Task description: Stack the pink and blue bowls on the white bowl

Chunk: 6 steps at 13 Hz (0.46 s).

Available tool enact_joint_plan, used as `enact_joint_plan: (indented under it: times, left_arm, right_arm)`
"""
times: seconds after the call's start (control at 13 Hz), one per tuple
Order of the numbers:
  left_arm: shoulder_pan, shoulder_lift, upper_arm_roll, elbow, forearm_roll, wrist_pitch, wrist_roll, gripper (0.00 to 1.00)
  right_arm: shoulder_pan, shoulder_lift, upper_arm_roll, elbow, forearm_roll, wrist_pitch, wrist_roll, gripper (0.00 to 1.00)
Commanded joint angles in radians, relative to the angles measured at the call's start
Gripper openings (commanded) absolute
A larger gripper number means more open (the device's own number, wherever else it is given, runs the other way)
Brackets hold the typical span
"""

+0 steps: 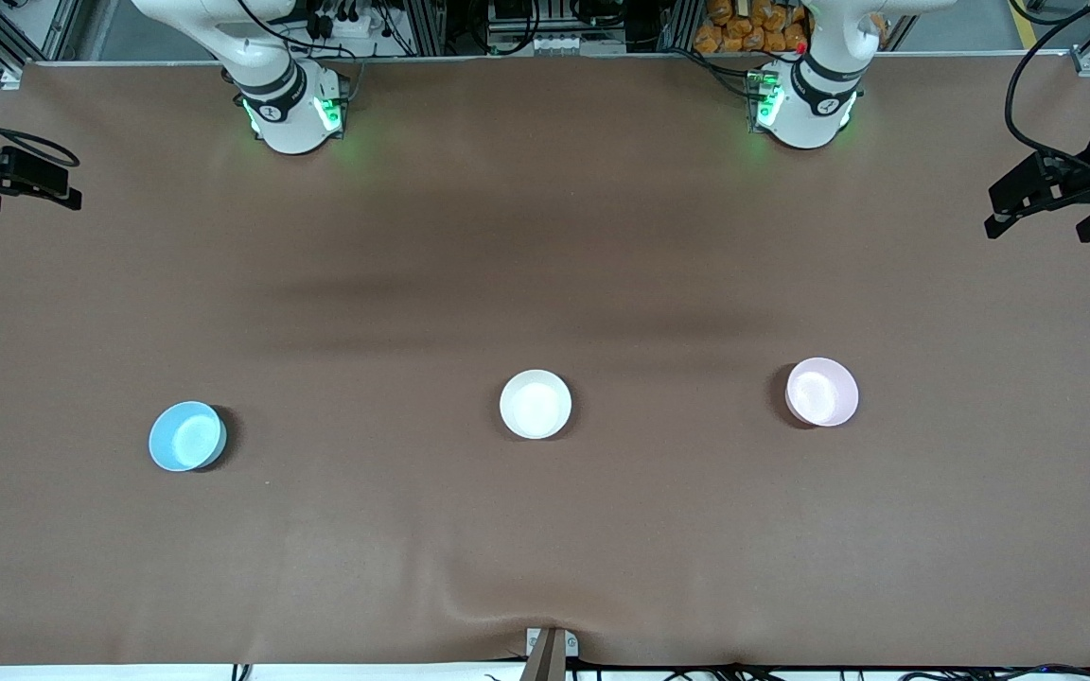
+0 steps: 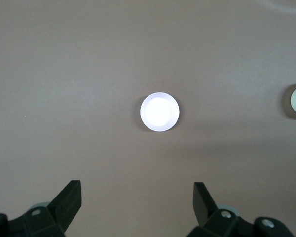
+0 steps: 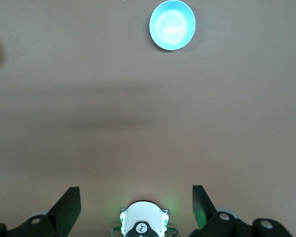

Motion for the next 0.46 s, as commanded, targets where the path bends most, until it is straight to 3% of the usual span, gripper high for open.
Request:
enact_joint_plan:
  times: [0.0,0.38]
  left_arm:
    - [0.005,0.001,0.000,0.008,-0.017,-0.017,-0.003,1.00]
    - [0.005,0.001,0.003,0.002,-0.018,-0.018,0.004,1.00]
  right_arm:
    - [-0.003,0.008,0.003,0.014,0.010,-0.017,0.008,1.00]
    - [-0.007,0.008,0.003,0.014,0.009,-0.023,0.010,1.00]
